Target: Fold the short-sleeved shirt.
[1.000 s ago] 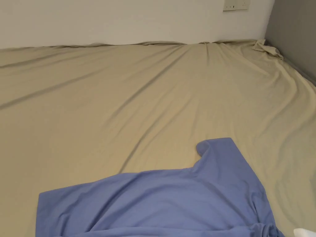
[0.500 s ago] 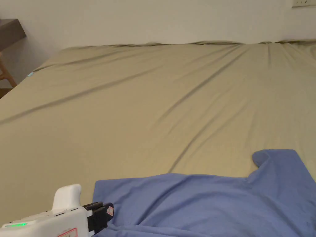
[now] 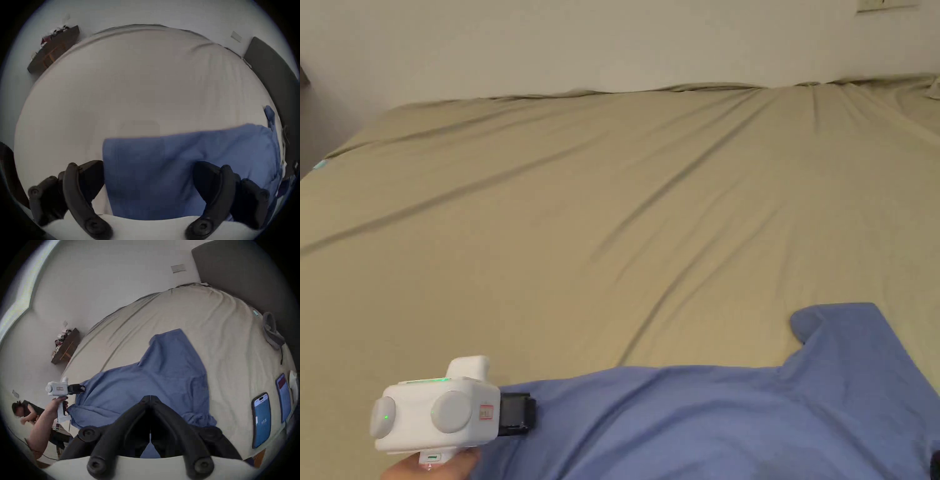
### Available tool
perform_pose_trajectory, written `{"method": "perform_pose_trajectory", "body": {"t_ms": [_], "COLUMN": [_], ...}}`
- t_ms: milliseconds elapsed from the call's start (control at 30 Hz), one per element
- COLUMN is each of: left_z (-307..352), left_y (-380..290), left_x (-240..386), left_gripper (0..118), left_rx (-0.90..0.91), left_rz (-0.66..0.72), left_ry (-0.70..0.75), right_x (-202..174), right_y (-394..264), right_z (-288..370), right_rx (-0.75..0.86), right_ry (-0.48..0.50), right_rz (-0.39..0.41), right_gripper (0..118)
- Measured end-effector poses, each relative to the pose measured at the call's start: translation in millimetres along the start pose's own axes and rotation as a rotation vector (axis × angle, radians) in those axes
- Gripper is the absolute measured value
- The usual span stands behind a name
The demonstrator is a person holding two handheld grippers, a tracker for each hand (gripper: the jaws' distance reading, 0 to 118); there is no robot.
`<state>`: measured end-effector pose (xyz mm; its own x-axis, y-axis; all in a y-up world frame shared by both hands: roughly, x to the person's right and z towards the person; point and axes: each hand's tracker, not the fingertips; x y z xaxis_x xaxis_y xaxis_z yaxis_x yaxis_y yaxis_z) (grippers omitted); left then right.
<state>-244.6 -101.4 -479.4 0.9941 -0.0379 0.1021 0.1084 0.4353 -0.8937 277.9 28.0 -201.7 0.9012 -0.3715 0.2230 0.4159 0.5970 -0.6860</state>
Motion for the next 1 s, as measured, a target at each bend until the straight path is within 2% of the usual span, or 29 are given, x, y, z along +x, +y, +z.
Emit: {"method": "perform_pose_trajectory", "body": {"t_ms": [33, 67, 100, 167, 200, 267, 300, 333, 367, 400, 433, 467, 533, 600, 633, 667, 700, 733, 767, 800, 833, 867, 900, 967, 1000], "left_z": [10, 24, 30, 39, 41, 49, 70, 73, 81, 89, 92, 96, 90, 90, 90, 86, 71, 70, 69, 66, 65, 64, 63, 66, 68], "left_y": [8, 15, 21, 30, 35, 47, 74, 79, 80, 79, 80, 79, 86, 85, 85, 86, 67, 68, 70, 70, 72, 74, 75, 74, 74], "left_x": [4, 9, 16, 32, 35, 30, 8, 1, 1, 4, 7, 12, 8, 7, 6, 2, 18, 16, 14, 13, 12, 13, 13, 13, 13], "left_gripper": [102, 38, 0, 0, 0, 0, 0, 0, 0, 0, 0, 0, 0, 0, 0, 0, 0, 0, 0, 0, 0, 0, 0, 0, 0], "left_rx": [0.093, 0.22, 0.28, 0.268, 0.259, 0.299, 0.508, 0.489, 0.483, 0.477, 0.463, 0.455, 0.435, 0.423, 0.421, 0.417, 0.218, 0.21, 0.203, 0.2, 0.195, 0.188, 0.185, 0.18, 0.181], "left_rz": [0.001, -0.004, -0.032, -0.093, -0.087, -0.005, -0.118, -0.094, -0.078, -0.092, -0.116, -0.144, -0.202, -0.196, -0.192, -0.182, -0.023, -0.019, -0.017, -0.017, -0.02, -0.027, -0.031, -0.023, -0.016], "left_ry": [-0.013, 0.007, -0.006, -0.019, -0.067, -0.125, 0.087, 0.067, 0.043, 0.025, 0.026, 0.043, 0.061, 0.072, 0.067, 0.058, -0.178, -0.178, -0.182, -0.183, -0.184, -0.184, -0.181, -0.194, -0.215], "right_x": [4, 8, 12, 23, 28, 42, 49, 55, 61, 67, 71, 71, 70, 72, 80, 81, 77, 63, 55, 51, 51, 50, 50, 48, 46], "right_y": [-1, -3, 4, 11, 17, 40, 52, 68, 83, 96, 105, 116, 127, 125, 123, 120, 117, 121, 123, 127, 129, 133, 137, 144, 148], "right_z": [0, 0, 2, -7, -13, -24, -32, -43, -55, -71, -94, -103, -128, -149, -185, -195, -197, -188, -183, -176, -171, -163, -160, -147, -138], "right_rx": [0.003, 0.006, 0.0, -0.018, -0.005, 0.002, 0.009, 0.0, -0.04, -0.077, -0.149, -0.098, -0.258, -0.357, -0.41, -0.472, -0.48, -0.408, -0.382, -0.348, -0.337, -0.351, -0.378, -0.344, -0.302], "right_ry": [-0.023, -0.041, -0.061, -0.125, -0.147, -0.13, -0.114, -0.061, -0.024, 0.001, -0.017, -0.019, -0.126, -0.167, -0.172, -0.199, -0.226, -0.305, -0.352, -0.348, -0.303, -0.212, -0.182, -0.191, -0.156], "right_rz": [-0.005, -0.012, -0.019, -0.011, -0.004, 0.002, -0.001, -0.018, -0.031, -0.043, -0.032, -0.025, 0.013, 0.013, 0.002, -0.001, 0.034, 0.156, 0.201, 0.231, 0.233, 0.183, 0.158, 0.165, 0.159], "right_gripper": [2, 2, 2, 2, 2, 2, 4, 30, 83, 118, 117, 117, 118, 116, 111, 107, 91, 91, 79, 51, 7, 3, 3, 3, 3]}}
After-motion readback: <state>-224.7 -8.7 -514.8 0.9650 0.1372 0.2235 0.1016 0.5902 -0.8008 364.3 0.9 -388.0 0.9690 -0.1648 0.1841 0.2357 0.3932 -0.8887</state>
